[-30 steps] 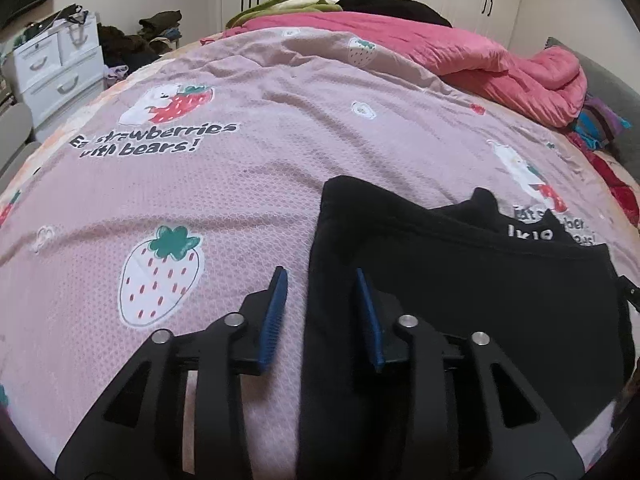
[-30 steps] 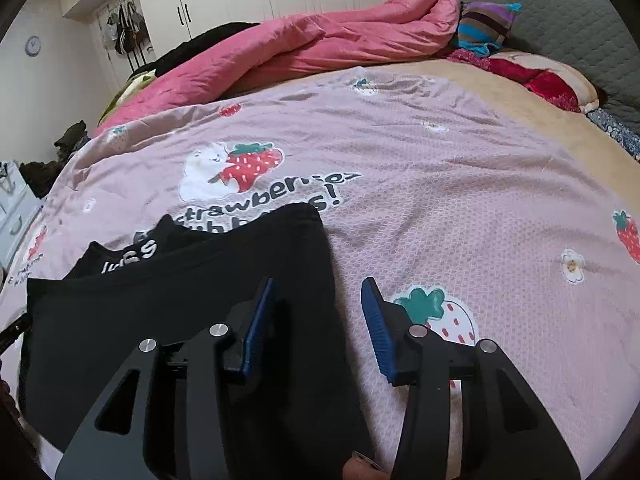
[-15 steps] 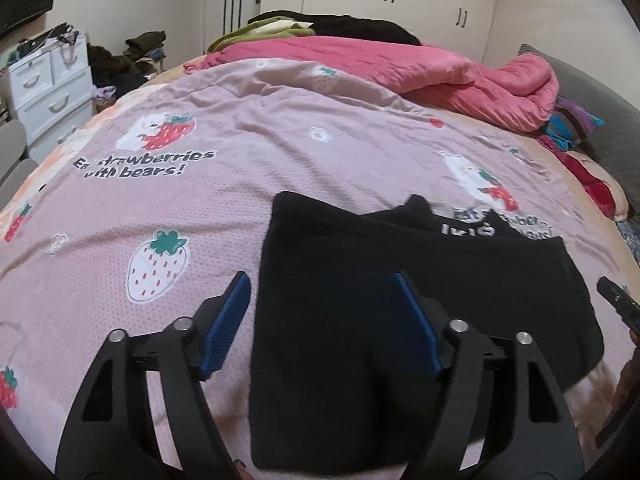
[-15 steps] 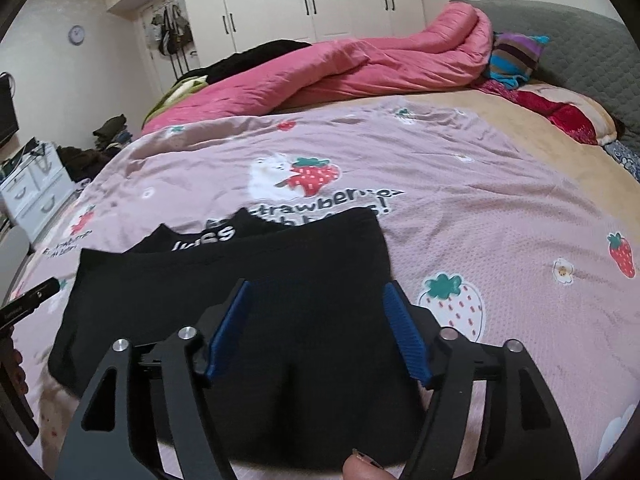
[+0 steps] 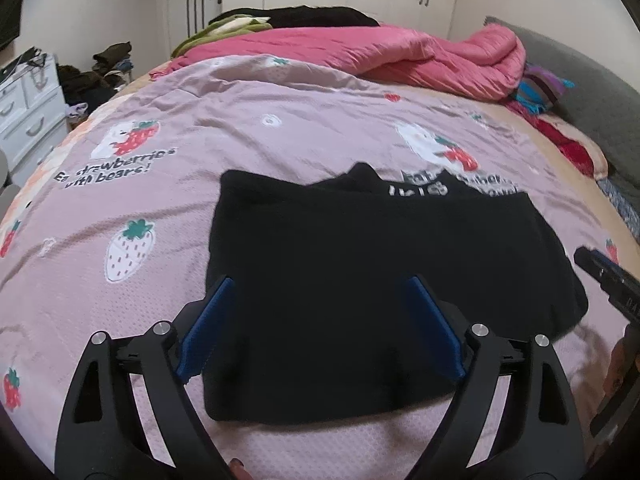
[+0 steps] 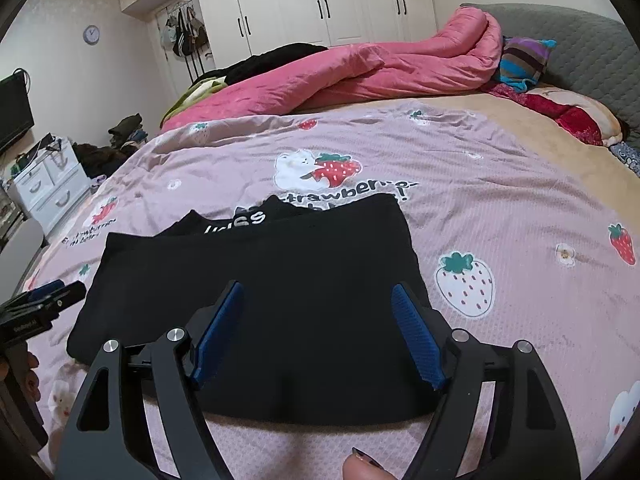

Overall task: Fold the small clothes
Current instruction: 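Open both grippers and withdraw them from the folded sweatshirt, then move both grippers to the side edge of the folded black sweatshirt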

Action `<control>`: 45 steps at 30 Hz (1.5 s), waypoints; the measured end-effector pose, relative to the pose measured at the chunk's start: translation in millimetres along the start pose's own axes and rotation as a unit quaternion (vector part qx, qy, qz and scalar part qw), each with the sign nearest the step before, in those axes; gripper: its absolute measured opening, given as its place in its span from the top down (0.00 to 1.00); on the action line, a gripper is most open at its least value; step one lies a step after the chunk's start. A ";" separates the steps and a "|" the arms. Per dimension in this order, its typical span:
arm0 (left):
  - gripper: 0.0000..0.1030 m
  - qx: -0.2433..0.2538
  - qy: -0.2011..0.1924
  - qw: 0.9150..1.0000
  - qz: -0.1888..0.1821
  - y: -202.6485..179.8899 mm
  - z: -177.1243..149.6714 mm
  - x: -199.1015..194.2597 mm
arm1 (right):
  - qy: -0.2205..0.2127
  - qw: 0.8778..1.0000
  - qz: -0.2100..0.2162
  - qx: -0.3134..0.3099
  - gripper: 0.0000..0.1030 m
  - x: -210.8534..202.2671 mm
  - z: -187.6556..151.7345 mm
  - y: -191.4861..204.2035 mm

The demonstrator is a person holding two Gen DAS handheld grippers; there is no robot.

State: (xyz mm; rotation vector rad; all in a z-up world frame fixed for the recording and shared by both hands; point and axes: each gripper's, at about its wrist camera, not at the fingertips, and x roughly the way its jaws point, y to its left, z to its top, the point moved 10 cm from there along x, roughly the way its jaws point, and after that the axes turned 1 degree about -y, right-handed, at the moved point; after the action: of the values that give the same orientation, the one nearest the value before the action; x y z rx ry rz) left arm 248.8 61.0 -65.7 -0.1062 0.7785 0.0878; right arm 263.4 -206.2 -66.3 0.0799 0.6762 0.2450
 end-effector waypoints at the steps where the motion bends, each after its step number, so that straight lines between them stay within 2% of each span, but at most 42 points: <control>1: 0.22 0.002 0.002 1.000 -0.002 -2.4 -2.5 0.6 | 0.002 1.000 0.002 0.001 0.27 0.7 -0.1 -0.4; 8: 0.22 0.013 0.034 0.999 -0.013 -10.4 -23.2 14.3 | 0.027 1.000 0.009 -0.011 0.23 5.1 -20.7 13.6; 12: 0.20 0.014 0.057 0.998 -0.011 -5.7 -38.5 26.4 | 0.060 0.998 0.020 0.017 0.23 12.1 -40.5 12.5; 15: 0.19 0.028 0.059 0.998 -0.004 -5.2 -44.9 28.9 | 0.098 0.995 0.004 0.033 0.23 23.1 -58.9 4.3; 18: 0.18 0.033 0.062 0.998 -0.004 -5.0 -50.5 28.4 | 0.117 0.992 0.012 0.045 0.22 27.4 -68.8 2.9; 24: 0.18 0.040 0.061 0.997 -0.004 -3.3 -55.1 22.8 | 0.109 0.994 0.007 0.031 0.22 16.7 -72.0 9.0; 28: 0.18 0.038 0.054 0.998 0.003 5.4 -52.1 14.5 | 0.084 0.995 0.038 0.022 0.21 4.5 -60.9 27.5; 32: 0.18 0.034 0.046 0.998 0.006 16.5 -49.5 4.0 | 0.053 0.997 0.049 -0.015 0.15 -9.1 -50.7 49.0; 36: 0.11 0.031 0.035 0.999 0.020 32.5 -47.2 -7.0 | 0.027 0.997 0.051 -0.060 0.14 -18.5 -45.9 71.3; 41: 0.10 0.028 0.025 0.999 0.035 49.6 -43.8 -16.2 | 0.014 0.992 0.064 -0.104 0.14 -22.3 -48.3 98.3; 43: 0.09 0.025 0.022 0.999 0.040 57.2 -42.6 -18.6 | 0.012 0.990 0.071 -0.119 0.08 -22.6 -50.2 109.0; 45: 0.09 0.019 0.022 0.999 0.044 64.5 -42.9 -19.3 | 0.007 0.988 0.072 -0.140 0.08 -23.9 -52.8 119.5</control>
State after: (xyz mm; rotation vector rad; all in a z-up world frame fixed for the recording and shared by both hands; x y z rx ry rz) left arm 197.6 118.7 -86.5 -0.0381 0.8292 0.1546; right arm 188.6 -96.9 -74.6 -0.1414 0.6455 0.4782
